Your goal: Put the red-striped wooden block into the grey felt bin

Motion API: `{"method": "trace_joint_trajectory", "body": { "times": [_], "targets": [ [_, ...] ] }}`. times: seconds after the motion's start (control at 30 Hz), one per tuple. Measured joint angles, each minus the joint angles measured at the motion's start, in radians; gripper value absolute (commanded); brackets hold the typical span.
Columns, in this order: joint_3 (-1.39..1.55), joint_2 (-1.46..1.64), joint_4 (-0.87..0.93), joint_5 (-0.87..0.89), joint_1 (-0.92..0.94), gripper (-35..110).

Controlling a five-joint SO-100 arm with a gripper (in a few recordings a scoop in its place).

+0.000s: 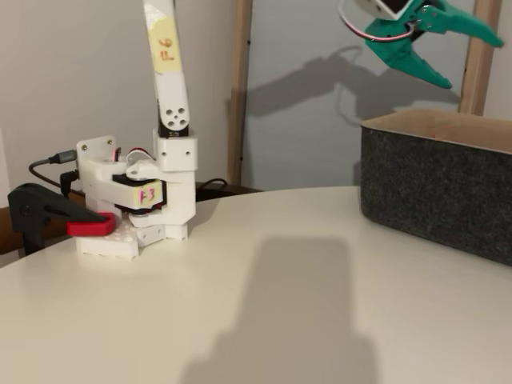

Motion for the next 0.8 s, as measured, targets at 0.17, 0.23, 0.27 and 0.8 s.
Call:
{"method": "trace_joint_trajectory", "body": {
  "times": [0.17, 0.23, 0.27, 0.8],
  "targets": [
    [-0.002, 0.149, 0.1, 0.078, 0.117, 28],
    [-0.002, 0.212, 0.179, 0.114, 0.175, 27],
    [-0.002, 0.241, 0.221, 0.13, 0.202, 27],
    [0.227, 0.549, 0.448, 0.383, 0.905, 22]
  ]
}}
